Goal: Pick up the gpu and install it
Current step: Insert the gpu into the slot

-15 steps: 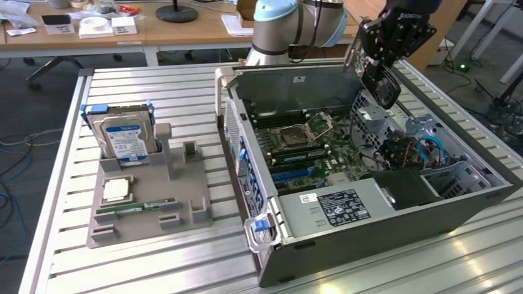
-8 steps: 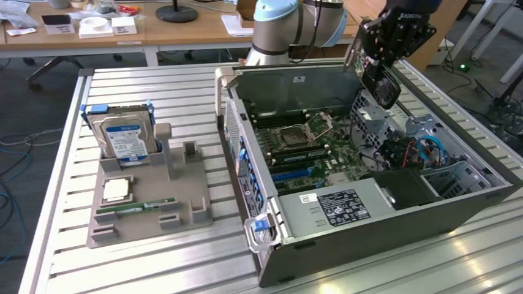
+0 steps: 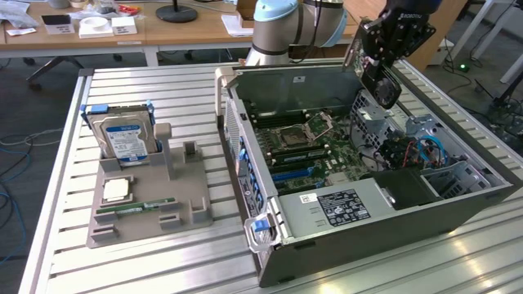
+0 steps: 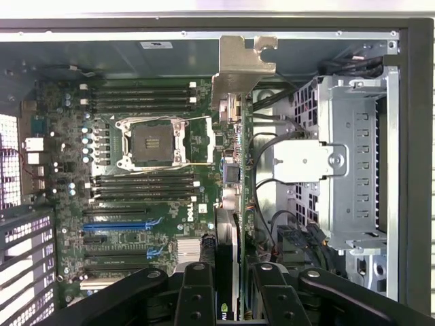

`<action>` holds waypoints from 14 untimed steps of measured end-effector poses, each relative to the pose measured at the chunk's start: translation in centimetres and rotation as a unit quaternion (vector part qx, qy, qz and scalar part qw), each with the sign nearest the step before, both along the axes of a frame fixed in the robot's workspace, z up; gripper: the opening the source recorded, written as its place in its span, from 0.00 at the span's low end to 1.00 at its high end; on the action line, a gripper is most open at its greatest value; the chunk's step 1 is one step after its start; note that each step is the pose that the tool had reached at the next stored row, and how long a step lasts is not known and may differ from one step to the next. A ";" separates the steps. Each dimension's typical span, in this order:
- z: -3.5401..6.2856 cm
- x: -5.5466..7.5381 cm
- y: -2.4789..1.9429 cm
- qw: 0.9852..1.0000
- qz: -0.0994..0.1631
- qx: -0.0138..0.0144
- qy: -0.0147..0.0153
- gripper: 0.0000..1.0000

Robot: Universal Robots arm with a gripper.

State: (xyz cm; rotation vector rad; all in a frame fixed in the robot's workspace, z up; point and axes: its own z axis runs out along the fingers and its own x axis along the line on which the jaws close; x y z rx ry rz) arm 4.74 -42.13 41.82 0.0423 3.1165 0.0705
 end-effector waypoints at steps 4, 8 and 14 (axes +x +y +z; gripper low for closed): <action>-0.01 0.0 0.00 1.000 0.027 0.000 0.000 0.26; -0.02 0.0 0.00 0.998 0.059 0.000 0.000 0.26; -0.06 0.0 0.00 0.994 0.113 0.000 0.000 0.26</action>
